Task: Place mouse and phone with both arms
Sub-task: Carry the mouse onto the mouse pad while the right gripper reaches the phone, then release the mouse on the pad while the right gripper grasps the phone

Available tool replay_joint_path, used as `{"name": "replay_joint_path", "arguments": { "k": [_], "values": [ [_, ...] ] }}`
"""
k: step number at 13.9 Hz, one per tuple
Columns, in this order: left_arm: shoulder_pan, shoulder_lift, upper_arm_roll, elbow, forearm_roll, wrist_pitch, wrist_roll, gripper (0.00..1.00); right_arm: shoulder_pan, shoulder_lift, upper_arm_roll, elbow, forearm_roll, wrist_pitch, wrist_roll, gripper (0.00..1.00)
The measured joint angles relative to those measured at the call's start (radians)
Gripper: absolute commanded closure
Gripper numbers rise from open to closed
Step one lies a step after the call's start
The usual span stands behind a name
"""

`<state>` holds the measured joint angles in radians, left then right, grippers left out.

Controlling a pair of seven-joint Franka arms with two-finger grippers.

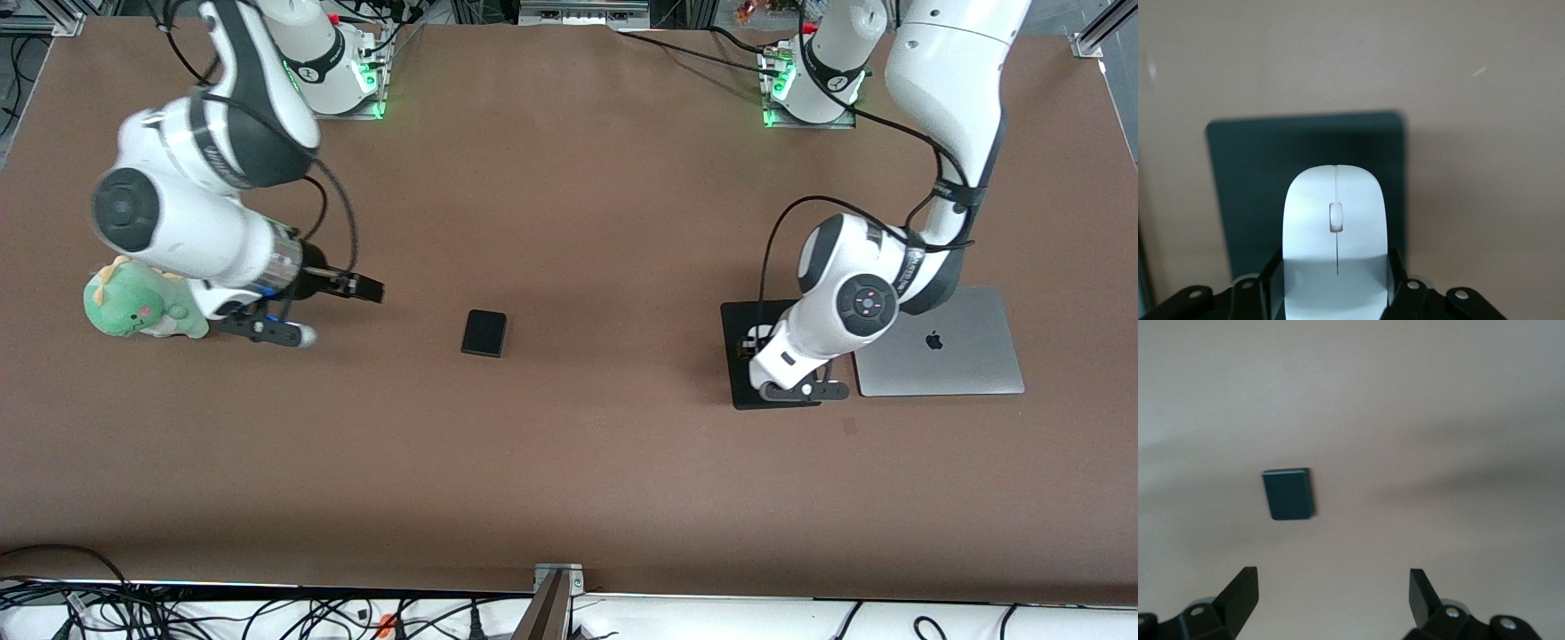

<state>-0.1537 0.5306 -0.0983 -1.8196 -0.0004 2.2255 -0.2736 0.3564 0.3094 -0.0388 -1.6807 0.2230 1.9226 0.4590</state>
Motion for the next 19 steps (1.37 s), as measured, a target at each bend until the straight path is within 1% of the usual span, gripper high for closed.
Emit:
{"name": "replay_joint_path", "arguments": {
  "k": [2, 3, 5, 7, 8, 9, 10, 11, 12, 16, 19],
  "values": [
    [0.015, -0.019, -0.001, -0.064, 0.0, 0.011, 0.0, 1.0, 0.058, 0.047, 0.0, -0.001, -0.001, 0.075, 0.034, 0.0],
    [0.021, -0.022, -0.001, -0.082, 0.0, 0.015, 0.0, 1.0, 0.079, 0.072, 0.0, -0.002, -0.008, 0.107, 0.046, 0.0],
    [0.03, -0.023, 0.001, -0.099, 0.0, 0.024, -0.001, 1.0, 0.109, 0.122, 0.0, -0.004, -0.035, 0.168, 0.066, 0.0],
    [0.033, -0.017, 0.001, -0.112, 0.007, 0.068, 0.0, 1.0, 0.145, 0.175, 0.0, -0.006, -0.083, 0.235, 0.107, 0.0],
    [0.033, -0.008, 0.001, -0.117, 0.032, 0.097, 0.0, 0.99, 0.165, 0.202, 0.0, -0.007, -0.109, 0.263, 0.129, 0.0],
    [0.033, 0.004, 0.0, -0.118, 0.054, 0.127, 0.0, 0.94, 0.185, 0.228, -0.001, -0.008, -0.129, 0.29, 0.15, 0.0],
    [0.033, 0.017, 0.0, -0.118, 0.067, 0.152, 0.0, 0.75, 0.206, 0.255, -0.001, -0.008, -0.147, 0.317, 0.176, 0.0],
    [0.033, 0.027, -0.001, -0.118, 0.075, 0.166, 0.0, 0.12, 0.225, 0.28, -0.001, -0.008, -0.166, 0.342, 0.2, 0.0],
    [0.033, 0.032, -0.002, -0.118, 0.077, 0.173, 0.0, 0.0, 0.239, 0.303, -0.001, -0.008, -0.183, 0.366, 0.216, 0.0],
    [0.033, 0.032, -0.002, -0.112, 0.077, 0.174, -0.001, 0.0, 0.25, 0.352, -0.004, -0.008, -0.22, 0.428, 0.224, 0.0],
    [0.036, 0.019, -0.002, -0.094, 0.077, 0.178, -0.001, 0.0, 0.26, 0.381, -0.004, -0.009, -0.229, 0.474, 0.224, 0.0]
  ]
}}
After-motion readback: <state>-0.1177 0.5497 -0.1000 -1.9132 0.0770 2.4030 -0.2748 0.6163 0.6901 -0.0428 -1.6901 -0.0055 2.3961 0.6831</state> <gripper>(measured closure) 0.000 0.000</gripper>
